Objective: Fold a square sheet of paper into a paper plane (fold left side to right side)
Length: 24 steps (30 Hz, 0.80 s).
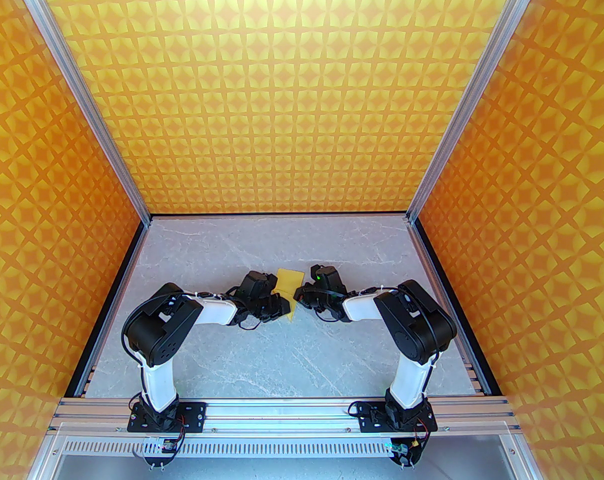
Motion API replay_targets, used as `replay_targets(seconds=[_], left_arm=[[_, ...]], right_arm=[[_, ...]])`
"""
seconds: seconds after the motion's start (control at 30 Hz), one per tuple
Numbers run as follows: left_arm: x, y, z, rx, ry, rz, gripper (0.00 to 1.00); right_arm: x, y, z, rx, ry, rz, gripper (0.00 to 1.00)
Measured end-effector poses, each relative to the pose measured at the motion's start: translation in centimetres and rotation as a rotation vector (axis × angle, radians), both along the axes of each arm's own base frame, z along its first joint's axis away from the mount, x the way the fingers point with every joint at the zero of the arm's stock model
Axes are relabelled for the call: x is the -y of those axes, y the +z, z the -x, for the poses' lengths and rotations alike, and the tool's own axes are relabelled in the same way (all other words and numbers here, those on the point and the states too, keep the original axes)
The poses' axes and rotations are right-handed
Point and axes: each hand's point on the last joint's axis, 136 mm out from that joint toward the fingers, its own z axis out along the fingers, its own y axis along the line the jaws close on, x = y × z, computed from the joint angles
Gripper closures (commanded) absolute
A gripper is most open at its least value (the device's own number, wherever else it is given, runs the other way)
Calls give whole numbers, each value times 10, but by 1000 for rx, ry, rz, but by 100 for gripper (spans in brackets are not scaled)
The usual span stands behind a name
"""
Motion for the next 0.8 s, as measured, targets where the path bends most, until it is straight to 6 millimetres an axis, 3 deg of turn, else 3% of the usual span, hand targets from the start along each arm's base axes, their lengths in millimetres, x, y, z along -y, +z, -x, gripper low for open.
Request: replay_targets(seconds=[0.43, 0.8], left_arm=[[9, -1, 13, -7, -37, 1, 84], [9, -1, 13, -7, -36, 1, 86]], right_arm=[[0, 0, 0, -1, 0, 1, 100], [2, -2, 2, -5, -2, 4, 100]])
